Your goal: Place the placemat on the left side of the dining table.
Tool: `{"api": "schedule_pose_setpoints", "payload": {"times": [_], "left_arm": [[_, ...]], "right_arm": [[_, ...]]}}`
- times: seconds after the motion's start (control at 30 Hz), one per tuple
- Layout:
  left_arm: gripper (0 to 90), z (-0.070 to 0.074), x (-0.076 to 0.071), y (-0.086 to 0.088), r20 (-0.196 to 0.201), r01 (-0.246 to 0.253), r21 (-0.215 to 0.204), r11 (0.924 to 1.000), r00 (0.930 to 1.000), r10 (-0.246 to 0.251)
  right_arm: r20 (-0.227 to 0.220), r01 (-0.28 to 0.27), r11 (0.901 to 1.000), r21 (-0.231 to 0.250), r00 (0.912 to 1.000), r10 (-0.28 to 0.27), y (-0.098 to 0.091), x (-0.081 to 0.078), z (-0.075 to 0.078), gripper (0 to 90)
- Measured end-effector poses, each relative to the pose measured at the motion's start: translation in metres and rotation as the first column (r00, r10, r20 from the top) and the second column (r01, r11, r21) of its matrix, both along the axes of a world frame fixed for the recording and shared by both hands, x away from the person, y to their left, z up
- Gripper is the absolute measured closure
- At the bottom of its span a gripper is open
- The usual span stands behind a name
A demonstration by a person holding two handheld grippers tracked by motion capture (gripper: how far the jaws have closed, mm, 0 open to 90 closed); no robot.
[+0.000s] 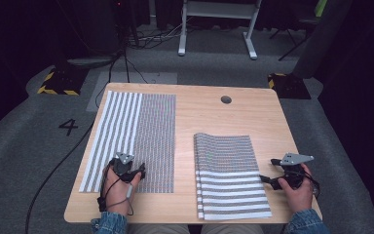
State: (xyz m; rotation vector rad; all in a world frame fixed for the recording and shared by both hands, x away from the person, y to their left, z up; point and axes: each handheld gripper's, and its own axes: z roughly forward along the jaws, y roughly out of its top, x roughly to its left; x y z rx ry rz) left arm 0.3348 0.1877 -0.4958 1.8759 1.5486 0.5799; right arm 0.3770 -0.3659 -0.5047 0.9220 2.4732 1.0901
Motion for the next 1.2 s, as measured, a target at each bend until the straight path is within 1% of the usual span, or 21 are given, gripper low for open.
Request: {"api": "schedule_pose_setpoints", "payload": {"times": [0.1,0.2,0.23,0.3,0.37,0.47,0.53,0.57,0.6,0.67,0.7,0.77,0.8,0.83,0.87,0.93,0.97,1.03,1.07,1.1,1.2], "left_arm": [[32.7,0.010,-0.005,0.000,0.042,0.020,0.002,0.9998,0.9989,-0.020],[31.7,0.018,-0.011,-0.003,0.066,0.038,0.004,0.9993,0.9971,-0.039],[31.5,0.020,-0.013,-0.004,0.069,0.047,0.013,0.9988,0.9965,-0.047],[31.2,0.023,-0.018,-0.010,0.071,0.080,0.023,0.9965,0.9941,-0.081],[31.0,0.025,-0.022,-0.016,0.076,0.114,0.018,0.9933,0.9904,-0.115],[30.4,0.030,-0.027,-0.026,0.082,0.186,0.005,0.9825,0.9791,-0.186],[30.1,0.034,-0.032,-0.034,0.083,0.236,-0.022,0.9716,0.9689,-0.233],[30.0,0.035,-0.034,-0.037,0.088,0.249,-0.030,0.9679,0.9653,-0.246],[30.0,0.036,-0.035,-0.039,0.087,0.264,-0.029,0.9642,0.9616,-0.260],[30.0,0.038,-0.040,-0.045,0.088,0.309,-0.023,0.9506,0.9478,-0.306],[30.0,0.038,-0.041,-0.048,0.090,0.319,-0.026,0.9473,0.9446,-0.316],[30.0,0.038,-0.045,-0.053,0.084,0.358,-0.022,0.9333,0.9309,-0.355],[29.9,0.037,-0.047,-0.057,0.078,0.381,-0.029,0.9243,0.9227,-0.377],[29.8,0.037,-0.047,-0.060,0.073,0.405,-0.032,0.9136,0.9126,-0.402],[29.7,0.036,-0.049,-0.063,0.064,0.422,-0.044,0.9057,0.9059,-0.419],[29.8,0.034,-0.050,-0.071,0.056,0.453,-0.039,0.8905,0.8907,-0.451],[29.7,0.032,-0.051,-0.074,0.052,0.470,-0.039,0.8816,0.8820,-0.468],[29.8,0.029,-0.052,-0.080,0.048,0.494,-0.039,0.8685,0.8691,-0.492],[29.8,0.028,-0.052,-0.083,0.043,0.505,-0.032,0.8625,0.8628,-0.504],[29.8,0.025,-0.053,-0.086,0.041,0.515,-0.043,0.8561,0.8571,-0.514],[29.9,0.020,-0.054,-0.092,0.025,0.539,-0.036,0.8414,0.8421,-0.539]], "right_arm": [[0.000,0.000,1.0000,0.000,1.0000,0.000,0.000,0.000,0.000,10.7],[0.000,0.000,1.0000,0.000,1.0000,0.000,0.000,0.000,0.000,10.8],[0.000,0.000,1.0000,0.000,1.0000,0.000,0.000,0.000,0.000,10.7],[0.000,0.001,1.0000,0.000,1.0000,-0.001,0.000,0.000,0.000,10.8],[0.000,0.001,1.0000,0.000,1.0000,-0.001,0.000,0.000,0.000,10.8],[0.000,0.000,1.0000,0.000,1.0000,0.000,0.000,0.000,0.000,10.7],[0.000,0.000,1.0000,0.000,1.0000,0.000,0.000,0.000,0.000,10.7],[0.000,0.000,1.0000,0.000,1.0000,0.000,0.000,0.000,0.000,10.8],[0.000,0.000,1.0000,0.000,1.0000,0.000,0.000,0.000,0.000,10.8],[0.000,0.000,1.0000,0.000,1.0000,0.000,0.000,0.000,0.000,10.8],[0.000,0.000,1.0000,0.000,1.0000,0.000,0.000,0.000,0.000,10.8],[0.000,0.000,1.0000,-0.001,1.0000,0.000,0.000,0.000,0.000,10.8],[0.000,0.000,1.0000,0.000,1.0000,0.000,0.000,0.000,0.000,10.8],[0.000,0.000,1.0000,0.000,1.0000,0.000,0.000,0.000,0.000,10.8],[0.000,0.000,1.0000,0.000,1.0000,0.000,0.000,0.000,0.000,10.7],[0.000,-0.001,1.0000,0.000,1.0000,0.001,0.000,0.000,0.000,10.8],[0.000,0.000,1.0000,0.000,1.0000,0.000,0.000,0.000,0.000,10.7],[0.000,0.000,1.0000,0.000,1.0000,0.000,0.000,0.000,0.000,10.8],[0.000,0.000,1.0000,0.000,1.0000,0.000,0.000,0.000,0.000,10.8],[0.000,-0.001,1.0000,0.000,1.0000,0.001,0.000,0.000,0.000,10.7],[-0.001,0.000,1.0000,0.000,1.0000,0.000,0.000,0.000,0.000,10.8]]}}
